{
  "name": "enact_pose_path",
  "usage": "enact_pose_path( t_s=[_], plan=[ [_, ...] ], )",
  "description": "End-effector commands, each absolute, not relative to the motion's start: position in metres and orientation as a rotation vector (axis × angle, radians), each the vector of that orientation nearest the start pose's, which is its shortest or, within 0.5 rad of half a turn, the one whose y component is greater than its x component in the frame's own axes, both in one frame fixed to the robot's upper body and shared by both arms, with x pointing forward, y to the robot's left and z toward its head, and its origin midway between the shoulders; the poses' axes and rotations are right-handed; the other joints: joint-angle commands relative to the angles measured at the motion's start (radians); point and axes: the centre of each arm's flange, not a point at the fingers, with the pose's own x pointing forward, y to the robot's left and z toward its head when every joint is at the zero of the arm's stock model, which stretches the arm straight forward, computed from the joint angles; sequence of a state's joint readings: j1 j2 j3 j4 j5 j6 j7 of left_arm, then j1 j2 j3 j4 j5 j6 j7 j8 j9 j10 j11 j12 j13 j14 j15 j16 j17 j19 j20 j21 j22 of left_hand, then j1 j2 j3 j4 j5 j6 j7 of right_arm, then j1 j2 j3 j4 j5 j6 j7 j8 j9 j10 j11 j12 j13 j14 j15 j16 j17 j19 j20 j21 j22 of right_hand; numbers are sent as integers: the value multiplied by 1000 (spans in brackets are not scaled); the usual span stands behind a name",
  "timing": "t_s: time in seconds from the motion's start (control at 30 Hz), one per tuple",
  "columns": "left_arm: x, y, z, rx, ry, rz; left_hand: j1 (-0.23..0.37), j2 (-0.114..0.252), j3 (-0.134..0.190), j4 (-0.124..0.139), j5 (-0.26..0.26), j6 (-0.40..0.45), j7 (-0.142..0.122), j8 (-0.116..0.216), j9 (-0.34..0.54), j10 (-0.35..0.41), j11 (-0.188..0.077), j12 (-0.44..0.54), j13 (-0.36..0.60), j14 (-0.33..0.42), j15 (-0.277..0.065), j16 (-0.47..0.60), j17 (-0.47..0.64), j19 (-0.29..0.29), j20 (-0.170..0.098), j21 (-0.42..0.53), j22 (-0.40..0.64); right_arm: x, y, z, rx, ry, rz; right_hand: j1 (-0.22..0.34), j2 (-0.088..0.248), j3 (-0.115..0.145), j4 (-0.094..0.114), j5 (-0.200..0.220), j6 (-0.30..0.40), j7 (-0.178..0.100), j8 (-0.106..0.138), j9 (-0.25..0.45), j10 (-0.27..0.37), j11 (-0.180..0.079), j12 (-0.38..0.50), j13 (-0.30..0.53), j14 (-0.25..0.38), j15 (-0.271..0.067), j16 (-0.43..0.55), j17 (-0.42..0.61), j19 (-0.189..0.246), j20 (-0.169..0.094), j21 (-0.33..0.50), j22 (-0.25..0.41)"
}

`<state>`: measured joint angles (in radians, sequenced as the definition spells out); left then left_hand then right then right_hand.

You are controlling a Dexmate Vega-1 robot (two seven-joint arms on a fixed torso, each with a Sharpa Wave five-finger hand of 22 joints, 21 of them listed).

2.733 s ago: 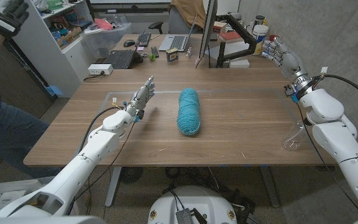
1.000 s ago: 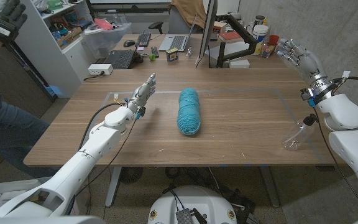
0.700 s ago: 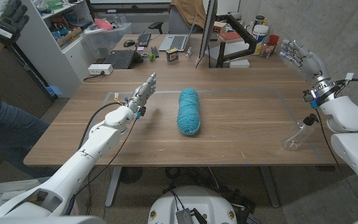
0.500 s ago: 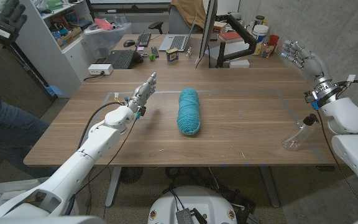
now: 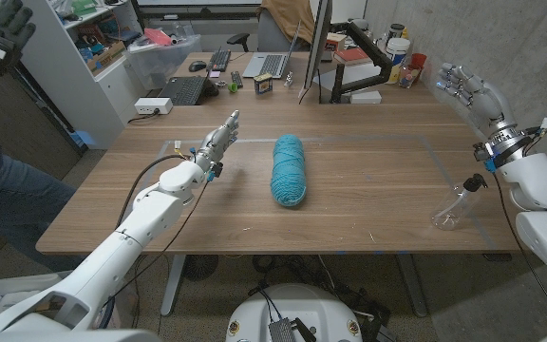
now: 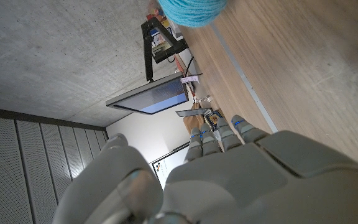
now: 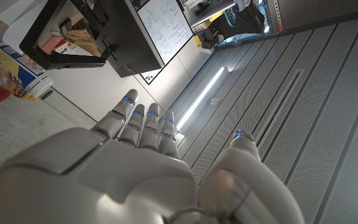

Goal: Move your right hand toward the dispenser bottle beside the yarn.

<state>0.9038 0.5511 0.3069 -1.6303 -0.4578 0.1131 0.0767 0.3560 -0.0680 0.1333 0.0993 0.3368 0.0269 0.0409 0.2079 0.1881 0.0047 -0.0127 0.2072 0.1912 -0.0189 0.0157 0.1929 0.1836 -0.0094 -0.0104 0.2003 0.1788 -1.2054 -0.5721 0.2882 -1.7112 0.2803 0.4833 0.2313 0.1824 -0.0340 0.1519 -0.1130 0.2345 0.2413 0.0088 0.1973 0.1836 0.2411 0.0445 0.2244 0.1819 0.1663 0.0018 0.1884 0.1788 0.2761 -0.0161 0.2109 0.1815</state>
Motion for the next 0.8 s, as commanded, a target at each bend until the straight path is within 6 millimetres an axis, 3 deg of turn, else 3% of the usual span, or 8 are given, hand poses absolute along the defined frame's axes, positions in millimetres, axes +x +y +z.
enact_pose_path(
  t_s=[0.03,0.8],
  plan=[
    [625,264,-3,187,-451,-179,14,3,-4,-2,7,8,4,0,3,4,3,3,1,1,1,1,3,3,2,3,2,462,-435,53,-483,-1029,1,14,3,-2,-4,5,1,-11,6,5,7,-2,-2,3,3,-7,-1,2,3,0,-3,3],
    [620,279,-4,233,-441,-197,16,5,-8,-3,7,11,4,0,3,4,3,1,2,0,-1,0,3,3,3,2,2,445,-418,43,-544,-1024,-24,18,2,-4,-5,8,-3,-18,3,5,5,-3,-4,3,1,-4,-3,2,2,4,-5,3]
  ],
)
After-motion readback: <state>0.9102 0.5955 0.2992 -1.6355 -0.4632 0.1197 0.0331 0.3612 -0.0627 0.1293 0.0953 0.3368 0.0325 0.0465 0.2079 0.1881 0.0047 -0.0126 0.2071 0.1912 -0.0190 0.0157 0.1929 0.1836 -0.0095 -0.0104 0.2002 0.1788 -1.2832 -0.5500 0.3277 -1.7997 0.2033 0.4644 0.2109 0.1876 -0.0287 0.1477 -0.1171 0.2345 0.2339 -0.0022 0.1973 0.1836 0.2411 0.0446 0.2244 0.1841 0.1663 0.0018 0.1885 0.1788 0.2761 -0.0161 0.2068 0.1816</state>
